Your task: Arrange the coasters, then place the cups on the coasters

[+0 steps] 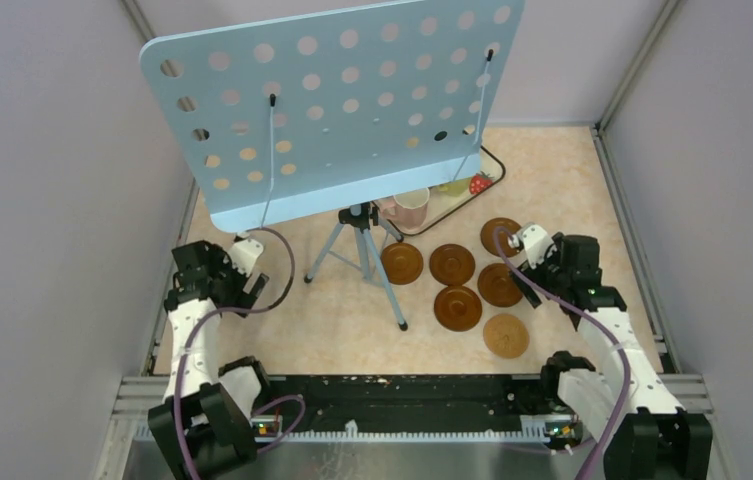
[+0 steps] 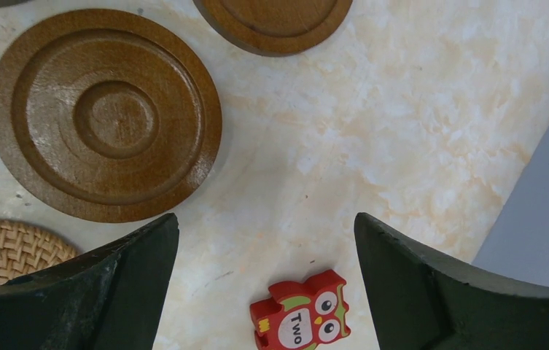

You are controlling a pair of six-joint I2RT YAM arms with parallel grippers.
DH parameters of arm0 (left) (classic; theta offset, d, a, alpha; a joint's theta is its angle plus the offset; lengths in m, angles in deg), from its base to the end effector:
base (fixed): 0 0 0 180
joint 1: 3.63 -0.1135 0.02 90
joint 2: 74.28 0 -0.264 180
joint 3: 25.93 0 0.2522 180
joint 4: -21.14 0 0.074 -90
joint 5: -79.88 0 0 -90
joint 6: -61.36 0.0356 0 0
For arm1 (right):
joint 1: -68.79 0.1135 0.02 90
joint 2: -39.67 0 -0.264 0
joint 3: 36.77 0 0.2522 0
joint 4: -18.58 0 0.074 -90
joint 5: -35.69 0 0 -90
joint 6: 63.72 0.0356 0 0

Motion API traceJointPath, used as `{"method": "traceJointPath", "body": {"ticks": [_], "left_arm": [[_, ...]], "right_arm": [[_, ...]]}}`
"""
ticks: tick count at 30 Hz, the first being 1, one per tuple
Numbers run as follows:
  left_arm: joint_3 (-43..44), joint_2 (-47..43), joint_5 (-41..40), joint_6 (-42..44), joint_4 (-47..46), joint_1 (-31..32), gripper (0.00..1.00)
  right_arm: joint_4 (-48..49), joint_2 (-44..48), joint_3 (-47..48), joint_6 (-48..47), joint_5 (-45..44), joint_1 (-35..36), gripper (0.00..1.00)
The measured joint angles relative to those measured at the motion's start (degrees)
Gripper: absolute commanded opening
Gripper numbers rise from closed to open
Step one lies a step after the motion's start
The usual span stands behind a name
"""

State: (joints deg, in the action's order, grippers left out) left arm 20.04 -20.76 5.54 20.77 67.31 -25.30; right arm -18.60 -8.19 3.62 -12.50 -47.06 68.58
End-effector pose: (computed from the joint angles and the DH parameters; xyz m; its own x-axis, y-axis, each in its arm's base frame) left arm 0.1682 0.0565 0.2053 -0.6447 0.5306 -0.5502 0.4341 0.8466 0.3078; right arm 0.1707 0.0039 0.1996 -0.4939 -0.6195 -0.6101 -0.5073 0.7752 -0.3764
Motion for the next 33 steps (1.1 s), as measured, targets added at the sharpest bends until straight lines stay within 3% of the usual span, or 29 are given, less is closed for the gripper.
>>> {"method": "traceJointPath", "body": {"ticks": [7,12,24,33], "left_arm": [[6.08,-2.29,8.11,6.69,13.29,2.93,0.99],[8.37,-3.63,10.49,6.78,19.67,17.14,0.99],[13.77,-3.06,9.88,-2.95,25.70,53.94,0.96],[27.04,6.08,14.29,-7.08,30.10,67.38,0.95]], "right_arm": [[-1.22,-0.81,2.03,1.14,0.52,3.56,0.90],[-1.53,-2.49,2.03,1.81,0.17,5.77,0.90],[-1.53,-4.11,2.10,2.91,-1.14,6.10,0.90],[-1.40,-5.75,2.32,3.17,-2.54,6.10,0.90]]}}
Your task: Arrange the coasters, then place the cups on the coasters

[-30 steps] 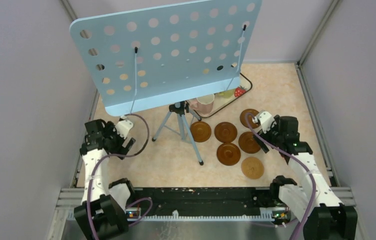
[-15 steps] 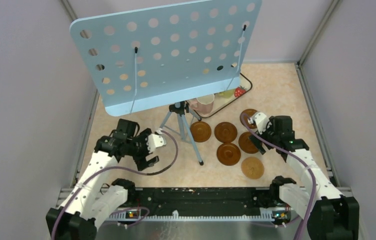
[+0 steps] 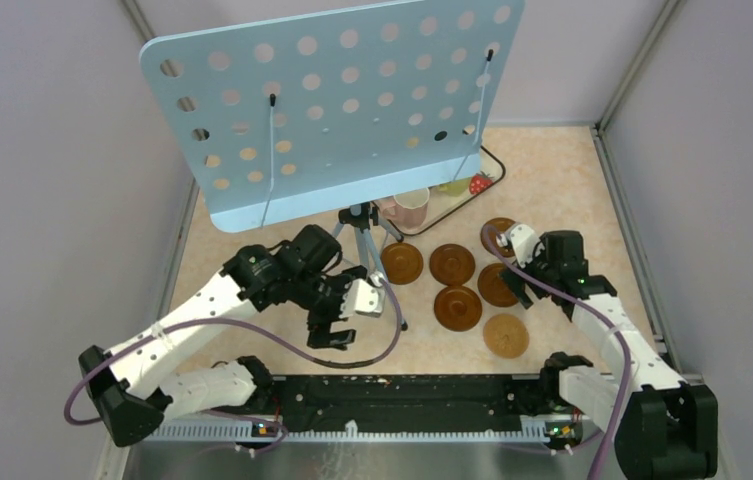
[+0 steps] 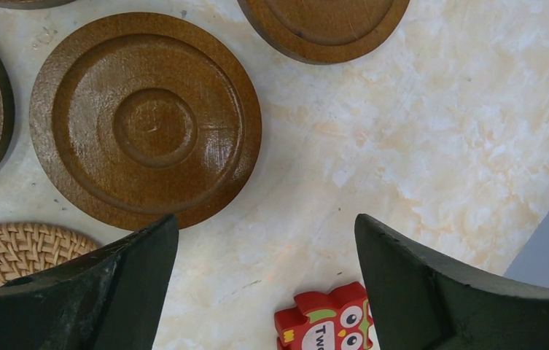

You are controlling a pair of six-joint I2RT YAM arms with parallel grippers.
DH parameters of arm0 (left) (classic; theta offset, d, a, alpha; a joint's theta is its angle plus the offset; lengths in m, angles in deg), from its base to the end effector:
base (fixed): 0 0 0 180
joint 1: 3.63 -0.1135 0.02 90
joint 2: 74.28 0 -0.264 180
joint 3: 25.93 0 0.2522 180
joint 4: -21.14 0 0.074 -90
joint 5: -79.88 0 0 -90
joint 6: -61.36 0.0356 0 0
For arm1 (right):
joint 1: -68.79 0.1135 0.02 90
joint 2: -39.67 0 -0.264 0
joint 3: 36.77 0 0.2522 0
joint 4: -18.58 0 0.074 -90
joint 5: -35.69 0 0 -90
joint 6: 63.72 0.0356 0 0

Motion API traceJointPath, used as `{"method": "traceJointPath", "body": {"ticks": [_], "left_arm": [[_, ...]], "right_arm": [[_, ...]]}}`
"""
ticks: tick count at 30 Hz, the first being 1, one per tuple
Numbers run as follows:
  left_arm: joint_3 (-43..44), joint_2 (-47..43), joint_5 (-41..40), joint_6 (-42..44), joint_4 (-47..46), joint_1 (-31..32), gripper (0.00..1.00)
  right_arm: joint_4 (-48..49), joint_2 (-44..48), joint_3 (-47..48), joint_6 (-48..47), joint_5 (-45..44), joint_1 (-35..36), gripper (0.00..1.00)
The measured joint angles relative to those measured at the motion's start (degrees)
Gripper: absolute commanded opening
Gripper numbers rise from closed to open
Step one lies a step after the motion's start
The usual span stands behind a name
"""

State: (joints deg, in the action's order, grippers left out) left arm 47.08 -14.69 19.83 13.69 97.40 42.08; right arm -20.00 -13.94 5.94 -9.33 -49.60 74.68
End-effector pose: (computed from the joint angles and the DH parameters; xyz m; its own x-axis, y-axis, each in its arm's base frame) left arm 0.1126 -0.1409 0.3064 0.0655 0.7684 -0.6366 0.9945 -0.1022 -0.0210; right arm 0.1809 0.0216 0.1951 -0.5243 -0.6375 -0.5646 -0.5666 0.7561 -0.3276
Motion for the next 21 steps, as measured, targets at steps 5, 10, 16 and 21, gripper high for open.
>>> {"method": "traceJointPath", "body": {"ticks": [5,10,16,21], "left_arm": [[8.44,4.87,0.68,-1.33,2.08,7.72,0.95],[16.26,10.01,-1.53,-2.84,2.23,14.91,0.99],[25.29,18.80,-11.58,-4.33,-0.42,19.58,0.99],[27.23,22.75,-22.34,-6.29,-5.75,20.20,0.99]], "right_arm": [[0.17,-0.28,-0.02,0.28,-1.25,0.00,0.90],[0.59,-0.28,-0.02,0.42,-2.49,0.00,0.90],[2.03,-0.26,-0.02,1.03,-3.63,0.00,0.90],[3.04,-0.26,-0.02,1.64,-5.62,0.00,0.90]]}}
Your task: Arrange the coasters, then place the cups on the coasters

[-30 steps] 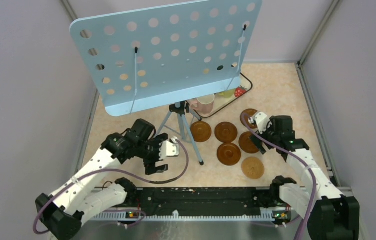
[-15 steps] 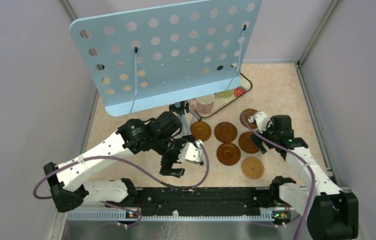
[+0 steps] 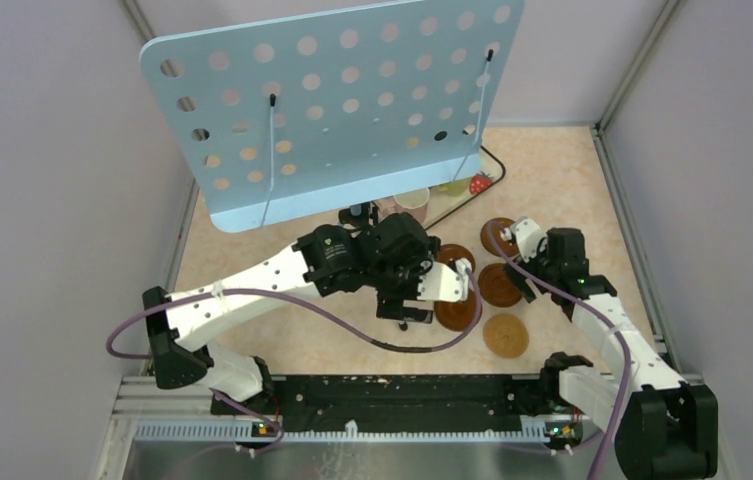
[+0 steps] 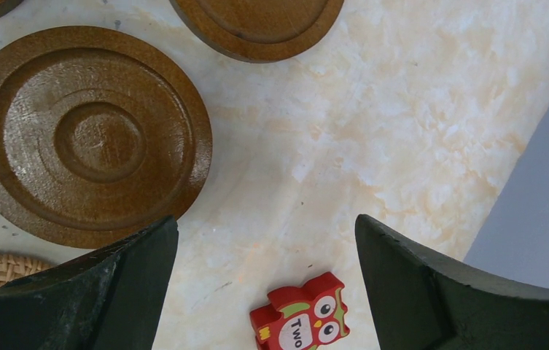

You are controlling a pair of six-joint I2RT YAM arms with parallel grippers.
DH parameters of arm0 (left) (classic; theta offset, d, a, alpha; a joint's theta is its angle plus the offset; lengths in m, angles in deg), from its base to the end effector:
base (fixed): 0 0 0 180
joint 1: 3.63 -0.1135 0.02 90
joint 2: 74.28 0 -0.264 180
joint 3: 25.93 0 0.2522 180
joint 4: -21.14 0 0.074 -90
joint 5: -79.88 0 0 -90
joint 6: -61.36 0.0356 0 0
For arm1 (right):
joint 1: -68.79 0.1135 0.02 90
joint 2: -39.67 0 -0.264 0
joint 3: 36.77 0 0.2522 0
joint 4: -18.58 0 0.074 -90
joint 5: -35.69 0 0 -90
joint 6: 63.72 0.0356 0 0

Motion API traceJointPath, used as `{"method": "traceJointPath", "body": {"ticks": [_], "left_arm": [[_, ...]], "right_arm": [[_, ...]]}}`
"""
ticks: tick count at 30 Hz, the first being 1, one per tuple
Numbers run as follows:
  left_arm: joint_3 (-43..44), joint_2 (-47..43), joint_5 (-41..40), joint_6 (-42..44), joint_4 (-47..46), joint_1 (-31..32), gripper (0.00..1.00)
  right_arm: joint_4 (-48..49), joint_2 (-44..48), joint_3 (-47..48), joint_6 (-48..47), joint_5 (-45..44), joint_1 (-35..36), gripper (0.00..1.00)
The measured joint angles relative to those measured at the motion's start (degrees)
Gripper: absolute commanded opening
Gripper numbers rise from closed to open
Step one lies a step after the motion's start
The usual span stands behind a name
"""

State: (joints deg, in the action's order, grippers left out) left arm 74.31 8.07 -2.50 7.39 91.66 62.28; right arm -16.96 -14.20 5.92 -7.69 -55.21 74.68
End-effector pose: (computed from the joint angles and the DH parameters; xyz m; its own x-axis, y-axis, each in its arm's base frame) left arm 0.1145 -0.2678 0.3658 0.2892 0.7815 -0.5528 0.9491 -0.1590 0.2718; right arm 0.1860 0.0186 0.1980 -0.5492 -0.6183 -0.5622 -0.4808 0.7840 -0.3925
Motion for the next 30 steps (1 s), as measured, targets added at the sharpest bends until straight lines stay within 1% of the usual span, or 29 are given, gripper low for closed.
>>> {"method": "traceJointPath", "body": {"ticks": [7,12,16,21,25,30], "left_arm": [[-0.83,1.14,-17.49,-3.23,-8.13,0.02,0.99],[-3.69,1.73,-24.94,-4.83,-12.81,0.04,0.97],[-7.67,1.73,-29.90,-4.72,-17.64,0.02,0.96],[-11.76,1.55,-32.61,-3.41,-23.32,-0.02,0.95],[-14.25,1.01,-32.44,-2.16,-27.08,-0.57,0.94],[-17.33,-0.74,-31.91,-1.90,-27.21,-4.07,0.94]], "right_arm": [[1.07,0.07,0.00,0.61,-1.62,0.00,0.90],[1.20,0.50,0.00,0.61,-1.99,0.00,0.90],[1.22,0.66,0.00,0.61,-2.05,0.00,0.90],[1.22,0.66,0.00,0.61,-2.03,0.00,0.90],[1.22,0.66,0.00,0.59,-2.03,0.00,0.90],[1.20,0.66,0.00,0.59,-2.03,0.00,0.90]]}}
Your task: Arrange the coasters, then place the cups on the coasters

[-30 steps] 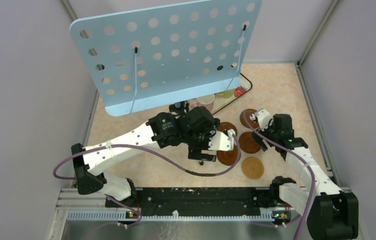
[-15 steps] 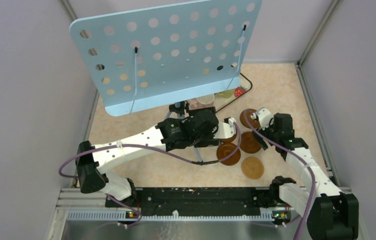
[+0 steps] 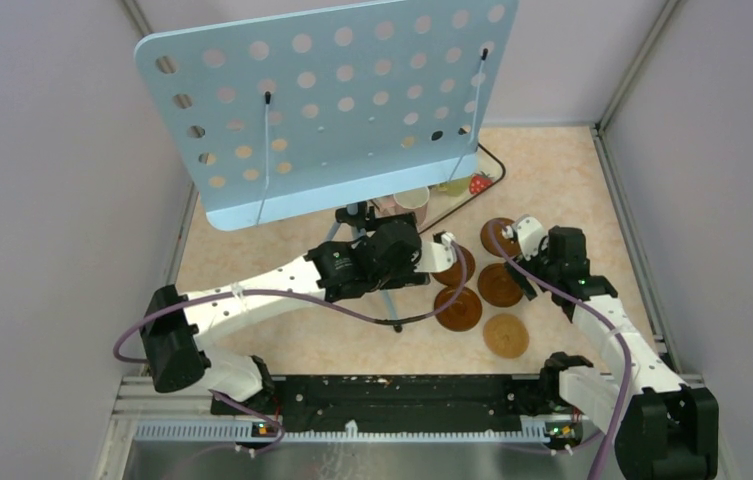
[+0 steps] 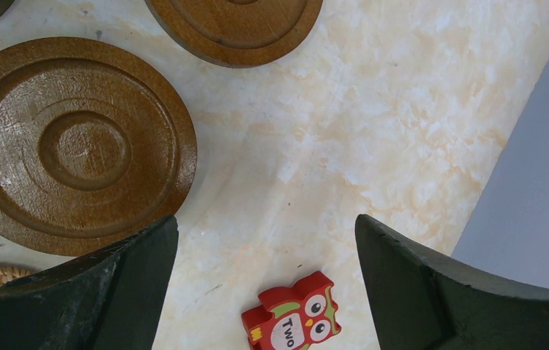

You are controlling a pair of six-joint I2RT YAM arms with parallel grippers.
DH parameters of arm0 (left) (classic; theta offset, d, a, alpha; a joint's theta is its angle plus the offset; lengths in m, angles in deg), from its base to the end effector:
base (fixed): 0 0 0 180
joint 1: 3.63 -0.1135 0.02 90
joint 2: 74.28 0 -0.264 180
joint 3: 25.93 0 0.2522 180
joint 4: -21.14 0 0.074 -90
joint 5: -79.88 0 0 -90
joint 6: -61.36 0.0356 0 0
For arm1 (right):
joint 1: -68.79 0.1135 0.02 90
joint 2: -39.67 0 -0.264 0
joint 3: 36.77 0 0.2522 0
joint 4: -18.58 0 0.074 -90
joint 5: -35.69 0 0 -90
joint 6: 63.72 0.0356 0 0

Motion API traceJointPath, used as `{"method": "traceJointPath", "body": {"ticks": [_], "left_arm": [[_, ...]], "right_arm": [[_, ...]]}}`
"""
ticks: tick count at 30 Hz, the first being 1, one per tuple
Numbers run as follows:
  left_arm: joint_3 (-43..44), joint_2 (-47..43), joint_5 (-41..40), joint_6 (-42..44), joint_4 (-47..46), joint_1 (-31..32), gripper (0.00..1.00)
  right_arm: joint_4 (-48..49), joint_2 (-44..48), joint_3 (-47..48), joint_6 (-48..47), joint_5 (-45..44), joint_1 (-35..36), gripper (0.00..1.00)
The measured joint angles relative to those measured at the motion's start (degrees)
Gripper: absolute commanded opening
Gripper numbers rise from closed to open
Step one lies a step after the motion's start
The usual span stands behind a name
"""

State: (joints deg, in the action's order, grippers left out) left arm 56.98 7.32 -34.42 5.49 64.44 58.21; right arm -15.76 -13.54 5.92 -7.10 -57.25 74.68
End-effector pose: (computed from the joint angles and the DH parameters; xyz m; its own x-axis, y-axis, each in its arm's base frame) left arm 0.1605 -0.2688 0.3092 0.1085 0.8809 -0.4608 0.7228 0.2483 0.6449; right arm 0.1867 0.0174 0.2016 -0.5494 -0.6091 -0.5720 -0.4414 0.7928 -0.4202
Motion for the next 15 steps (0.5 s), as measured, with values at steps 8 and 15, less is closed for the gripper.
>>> {"method": "traceJointPath", "body": {"ticks": [8,15], "left_arm": [[-3.74,-4.57,2.75,0.61,-0.13,-4.07,0.94],[-7.63,-8.76,5.84,3.89,-1.99,-9.86,0.95]], "right_arm": [[0.00,0.00,0.00,0.00,0.04,0.00,0.90],[0.00,0.00,0.00,0.00,0.04,0.00,0.90]]}}
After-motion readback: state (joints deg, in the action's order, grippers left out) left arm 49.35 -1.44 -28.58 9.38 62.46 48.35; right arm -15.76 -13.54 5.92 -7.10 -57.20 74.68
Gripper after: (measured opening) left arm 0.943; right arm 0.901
